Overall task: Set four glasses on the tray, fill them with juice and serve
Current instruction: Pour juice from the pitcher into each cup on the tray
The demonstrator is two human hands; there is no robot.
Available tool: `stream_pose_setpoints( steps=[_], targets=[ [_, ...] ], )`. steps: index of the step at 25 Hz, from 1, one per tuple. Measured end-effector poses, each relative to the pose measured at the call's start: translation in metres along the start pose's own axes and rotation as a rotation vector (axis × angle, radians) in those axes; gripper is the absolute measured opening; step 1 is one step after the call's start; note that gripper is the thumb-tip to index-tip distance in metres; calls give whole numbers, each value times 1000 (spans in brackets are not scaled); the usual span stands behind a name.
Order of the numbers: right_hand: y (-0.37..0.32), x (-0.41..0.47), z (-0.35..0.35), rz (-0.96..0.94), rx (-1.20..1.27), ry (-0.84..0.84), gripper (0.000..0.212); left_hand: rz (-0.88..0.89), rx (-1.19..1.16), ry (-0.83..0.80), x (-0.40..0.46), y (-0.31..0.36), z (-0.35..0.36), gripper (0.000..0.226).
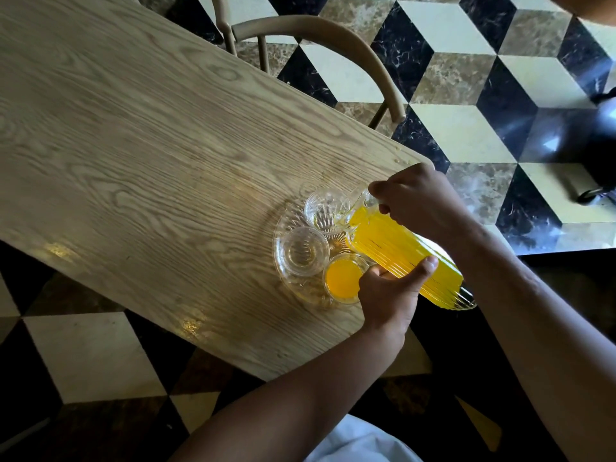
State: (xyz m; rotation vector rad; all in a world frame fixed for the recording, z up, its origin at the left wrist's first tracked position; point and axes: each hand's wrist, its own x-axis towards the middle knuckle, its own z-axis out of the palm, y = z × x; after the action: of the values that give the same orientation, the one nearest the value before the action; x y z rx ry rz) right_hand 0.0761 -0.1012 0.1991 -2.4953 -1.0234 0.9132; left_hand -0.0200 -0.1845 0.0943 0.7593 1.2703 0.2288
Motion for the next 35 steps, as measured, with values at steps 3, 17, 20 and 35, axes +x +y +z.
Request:
stream_pose_setpoints(
  steps=[3, 17, 20, 35],
  targets=[
    [1, 2, 1, -19, -55, -10, 40, -25, -4, -1, -3, 5, 1, 64],
    [-9, 9, 7, 31, -53, -31, 36, -26, 9, 54, -11, 22, -2, 88],
    [-11, 11, 10, -17, -65, -24, 36, -26, 4, 58, -11, 22, -2, 91],
    [-10, 18, 9, 91, -41, -18, 38, -80, -40, 8, -13, 21, 0, 87]
  ],
)
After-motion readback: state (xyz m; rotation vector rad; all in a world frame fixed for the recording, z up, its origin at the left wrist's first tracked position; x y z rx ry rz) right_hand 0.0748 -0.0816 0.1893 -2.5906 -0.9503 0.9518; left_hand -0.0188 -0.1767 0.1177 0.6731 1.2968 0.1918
